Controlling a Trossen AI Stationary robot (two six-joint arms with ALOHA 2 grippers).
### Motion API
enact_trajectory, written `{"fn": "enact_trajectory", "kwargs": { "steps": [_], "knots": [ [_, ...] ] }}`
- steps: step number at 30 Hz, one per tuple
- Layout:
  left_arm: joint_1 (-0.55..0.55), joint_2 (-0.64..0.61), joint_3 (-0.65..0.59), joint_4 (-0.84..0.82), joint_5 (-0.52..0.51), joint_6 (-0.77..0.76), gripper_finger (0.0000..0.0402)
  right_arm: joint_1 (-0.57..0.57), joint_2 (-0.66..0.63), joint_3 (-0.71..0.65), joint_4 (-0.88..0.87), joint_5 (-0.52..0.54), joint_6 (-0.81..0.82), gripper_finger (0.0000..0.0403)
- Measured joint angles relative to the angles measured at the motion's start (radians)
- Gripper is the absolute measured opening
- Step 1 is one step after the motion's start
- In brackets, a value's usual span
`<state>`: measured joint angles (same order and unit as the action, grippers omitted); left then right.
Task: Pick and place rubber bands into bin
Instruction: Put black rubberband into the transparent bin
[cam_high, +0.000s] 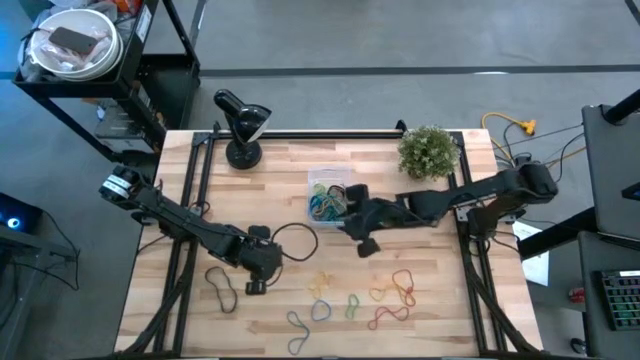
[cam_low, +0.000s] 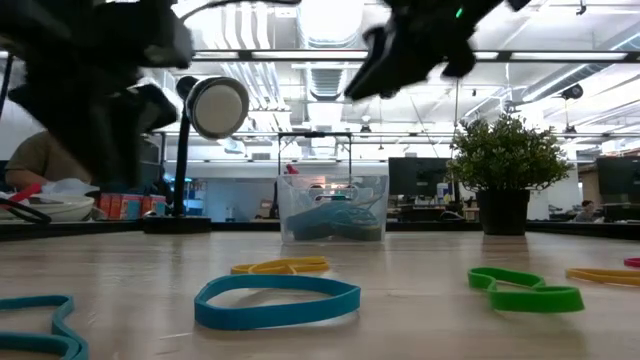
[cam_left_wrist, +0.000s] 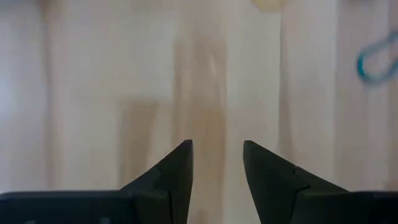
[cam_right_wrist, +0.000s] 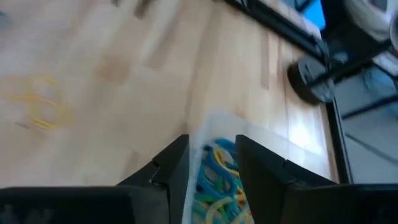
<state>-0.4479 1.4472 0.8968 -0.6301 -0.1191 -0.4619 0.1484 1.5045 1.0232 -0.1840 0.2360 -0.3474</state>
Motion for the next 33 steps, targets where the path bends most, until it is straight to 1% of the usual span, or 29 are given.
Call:
{"fn": "enact_trajectory", "kwargs": {
  "steps": [3, 6, 11, 14, 19, 30, 33],
  "knots": [
    [-0.005, -0.002, 0.004, -0.08, 0.077, -0.052, 0.0125, 0.049, -0.046, -0.012, -0.001, -0.01, 0.016, 0.0119],
    [-0.016, -0.004, 0.008, -0.171, 0.128, -0.093, 0.0125, 0.096, -0.077, -0.026, -0.005, -0.01, 0.03, 0.0115],
    [-0.052, -0.007, 0.009, -0.322, 0.182, -0.215, 0.0125, 0.155, -0.092, -0.043, -0.043, -0.009, 0.08, 0.0109],
    [-0.09, -0.008, 0.007, -0.383, 0.194, -0.282, 0.0125, 0.175, -0.093, -0.062, -0.047, -0.009, 0.111, 0.0105],
    [-0.147, -0.009, -0.013, -0.401, 0.196, -0.364, 0.0125, 0.18, -0.093, -0.1, -0.049, -0.009, 0.161, 0.0101],
    [-0.224, -0.009, -0.081, -0.4, 0.196, -0.45, 0.0125, 0.188, -0.093, -0.13, -0.045, -0.01, 0.217, 0.0097],
    [-0.238, -0.009, -0.105, -0.4, 0.223, -0.477, 0.0125, 0.193, -0.092, -0.141, -0.043, -0.01, 0.225, 0.0097]
  ]
}}
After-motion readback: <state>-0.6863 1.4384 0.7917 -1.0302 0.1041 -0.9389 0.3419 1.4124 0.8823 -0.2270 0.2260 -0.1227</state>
